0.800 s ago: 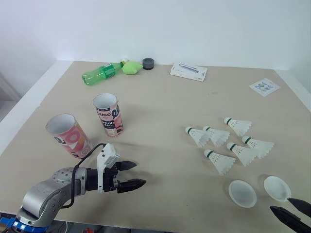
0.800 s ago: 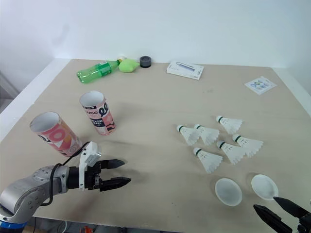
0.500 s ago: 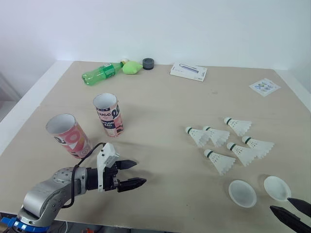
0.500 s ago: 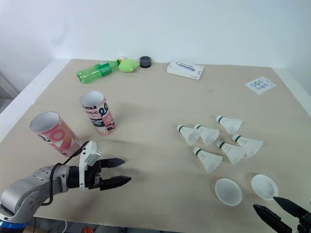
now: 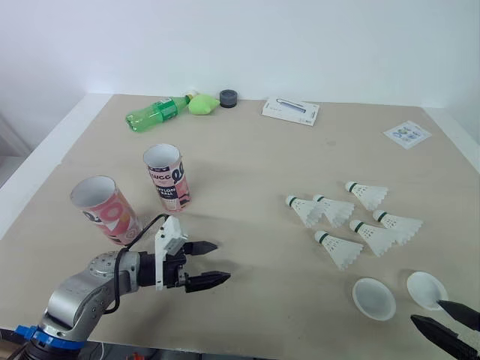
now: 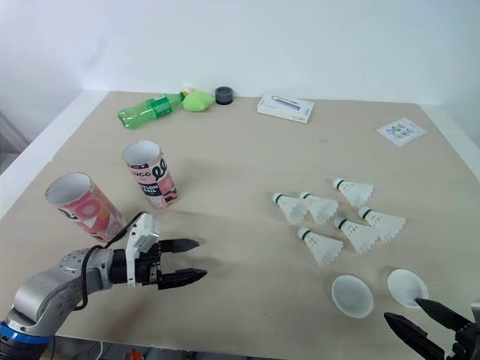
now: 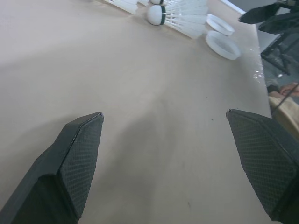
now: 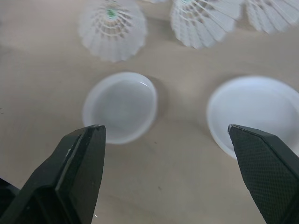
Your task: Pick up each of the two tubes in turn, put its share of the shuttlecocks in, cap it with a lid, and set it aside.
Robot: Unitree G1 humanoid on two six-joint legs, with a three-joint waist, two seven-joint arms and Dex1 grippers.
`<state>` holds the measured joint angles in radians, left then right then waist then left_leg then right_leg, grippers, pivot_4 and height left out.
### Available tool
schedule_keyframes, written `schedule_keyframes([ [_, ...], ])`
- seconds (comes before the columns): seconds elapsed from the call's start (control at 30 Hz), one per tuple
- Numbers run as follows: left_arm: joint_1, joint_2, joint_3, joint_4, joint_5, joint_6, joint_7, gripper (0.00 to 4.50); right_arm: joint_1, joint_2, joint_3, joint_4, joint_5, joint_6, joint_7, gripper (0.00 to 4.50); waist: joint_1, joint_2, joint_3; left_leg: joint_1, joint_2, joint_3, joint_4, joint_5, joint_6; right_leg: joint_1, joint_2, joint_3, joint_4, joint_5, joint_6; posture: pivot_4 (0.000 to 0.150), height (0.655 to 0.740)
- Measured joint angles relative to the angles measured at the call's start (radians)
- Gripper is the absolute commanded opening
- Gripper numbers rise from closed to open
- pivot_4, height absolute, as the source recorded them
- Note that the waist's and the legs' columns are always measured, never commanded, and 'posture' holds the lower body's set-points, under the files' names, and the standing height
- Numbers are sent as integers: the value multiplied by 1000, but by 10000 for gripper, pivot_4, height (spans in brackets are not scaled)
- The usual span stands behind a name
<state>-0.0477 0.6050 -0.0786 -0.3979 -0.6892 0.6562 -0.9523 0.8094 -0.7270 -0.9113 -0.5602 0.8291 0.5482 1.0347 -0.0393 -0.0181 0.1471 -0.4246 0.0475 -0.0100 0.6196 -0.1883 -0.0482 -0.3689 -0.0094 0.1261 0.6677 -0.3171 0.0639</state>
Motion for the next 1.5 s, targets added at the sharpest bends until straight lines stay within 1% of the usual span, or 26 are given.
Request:
schedule_keyframes([
  [0.03,1,-1,1,0,0,-1,0,43580,-1,-2,0,-2,2,1,1,45000,0,0,0,0,0,0,0,0,0,0,0,0,0,0,0,1500,7294],
  [0.07,51,-8,44,3,-17,-36,-8,43580,-109,-134,20,-71,70,37,24,45000,-4,-3,2,0,1,0,1,1,1,1,1,0,0,1,0,1500,7294],
  [0.17,117,-5,71,-8,-15,-63,-7,43580,-214,-217,87,-97,121,63,31,45000,-6,-9,5,0,1,-2,2,1,2,1,2,-1,0,2,0,1500,7294],
  [0.2,185,-7,98,-36,-16,-77,5,43580,-328,-269,168,-89,145,78,31,45000,-6,-10,7,0,1,-2,2,1,2,2,2,0,0,3,1,1500,7294],
  [0.23,197,-7,102,-44,-16,-82,8,43580,-350,-277,186,-85,150,80,31,45000,-7,-11,7,0,1,-2,2,1,2,2,2,0,0,4,2,1500,7294],
  [0.27,235,-12,112,-84,-17,-92,17,43580,-434,-304,248,-75,171,85,28,45000,-6,-12,8,-1,1,-1,2,1,2,2,1,0,0,5,4,1500,7294],
  [0.3,241,-14,116,-92,-18,-94,20,43580,-448,-307,260,-73,172,87,27,45000,-3,-12,9,-1,1,-2,2,1,2,2,1,-1,0,6,3,1500,7294],
  [0.33,290,-34,154,-134,-18,-127,40,43580,-612,-311,387,-44,170,97,18,45000,1,-13,11,-2,2,-2,3,1,2,1,2,-2,-1,8,1,1500,7294],
  [0.37,292,-36,155,-136,-18,-129,41,43580,-620,-311,394,-43,170,97,18,45000,2,-13,11,-2,2,-3,3,1,2,1,2,-2,-1,8,2,1500,7294],
  [0.4,359,-59,204,-184,-17,-162,76,43580,-778,-275,541,-1,134,100,27,45000,-4,-16,12,0,5,-1,3,1,1,2,2,-3,-2,8,1,1500,7294],
  [0.43,482,-103,282,-271,-17,-208,138,43580,-942,-200,782,87,13,77,66,45000,-7,-18,13,-1,4,-2,3,1,1,1,2,-3,-1,8,0,1500,7294],
  [0.47,487,-105,286,-275,-17,-211,141,43580,-946,-196,795,94,5,75,69,45000,-7,-18,13,-2,5,-1,3,1,1,0,2,-4,-2,9,-1,1500,7294],
  [0.5,544,-122,320,-301,-16,-225,162,43580,-990,-168,874,141,-47,62,80,45000,-6,-17,14,-2,3,-2,3,1,1,0,2,-3,-1,9,-1,1500,7294],
  [0.53,588,-139,340,-320,-15,-240,181,43580,-1030,-127,909,178,-80,43,77,45000,-6,-17,14,-2,4,-1,3,1,1,-1,2,-3,-1,9,-2,1500,7294],
  [0.6,640,-166,355,-343,-16,-252,202,43580,-1068,-90,947,218,-118,21,74,45000,-8,-17,14,-3,4,-1,3,1,1,-1,2,-3,-1,9,-2,1500,7294],
  [0.63,694,-199,370,-367,-16,-267,229,43580,-1105,-50,983,267,-169,-9,63,45000,-8,-17,15,-3,3,-1,3,1,1,-1,1,-2,-1,9,-2,1500,7294],
  [0.67,705,-205,371,-371,-16,-269,236,43580,-1110,-40,992,281,-183,-19,57,45000,-6,-16,15,-3,3,-1,3,1,1,-2,2,-3,-1,9,-2,1500,7294],
  [0.73,774,-289,441,-376,-33,-309,312,43580,-1163,30,1050,338,-254,-55,29,45000,0,-15,16,-4,3,-3,4,1,1,-3,2,-4,0,7,-4,1500,7294],
  [0.77,784,-320,458,-364,-38,-330,338,43580,-1165,47,1055,338,-258,-60,24,45000,-2,-15,16,-4,3,-2,4,1,1,-3,2,-4,0,7,-5,1500,7294],
  [0.9,781,-359,513,-288,-34,-383,363,43580,-1130,66,1062,286,-284,-76,2,45000,-5,-16,15,-4,4,-3,4,1,1,-3,3,-5,0,7,-5,1500,7294],
  [0.93,764,-363,542,-233,-23,-406,381,43580,-1107,77,1077,262,-297,-82,-8,45000,-6,-16,15,-4,4,-3,4,1,1,-3,4,-5,0,7,-5,1500,7294],
  [1.03,718,-362,573,-169,-8,-433,408,43580,-1087,88,1095,249,-317,-85,-22,45000,-6,-16,16,-4,4,-4,4,1,1,-3,3,-6,1,7,-5,1500,7294],
  [1.17,601,-328,586,-89,33,-446,445,43580,-1072,105,1101,225,-325,-87,-38,45000,-7,-17,15,-4,5,-3,7,2,0,-2,3,-6,1,7,-5,1500,7294],
  [1.2,594,-324,585,-86,34,-445,446,43580,-1067,105,1100,224,-325,-88,-38,45000,-7,-17,15,-4,5,-3,7,2,0,-2,3,-6,1,7,-5,1500,7294],
  [1.3,544,-296,564,-70,57,-441,443,43580,-1041,100,1101,204,-325,-88,-38,45000,-6,-17,15,-4,5,-4,7,2,0,-2,4,-7,2,9,-2,1500,7294],
  [1.5,471,-246,520,0,99,-441,414,43580,-1017,98,1094,153,-311,-69,-40,45000,-7,-17,15,-4,5,-4,6,2,-1,-4,4,-7,8,7,-5,1500,7294],
])
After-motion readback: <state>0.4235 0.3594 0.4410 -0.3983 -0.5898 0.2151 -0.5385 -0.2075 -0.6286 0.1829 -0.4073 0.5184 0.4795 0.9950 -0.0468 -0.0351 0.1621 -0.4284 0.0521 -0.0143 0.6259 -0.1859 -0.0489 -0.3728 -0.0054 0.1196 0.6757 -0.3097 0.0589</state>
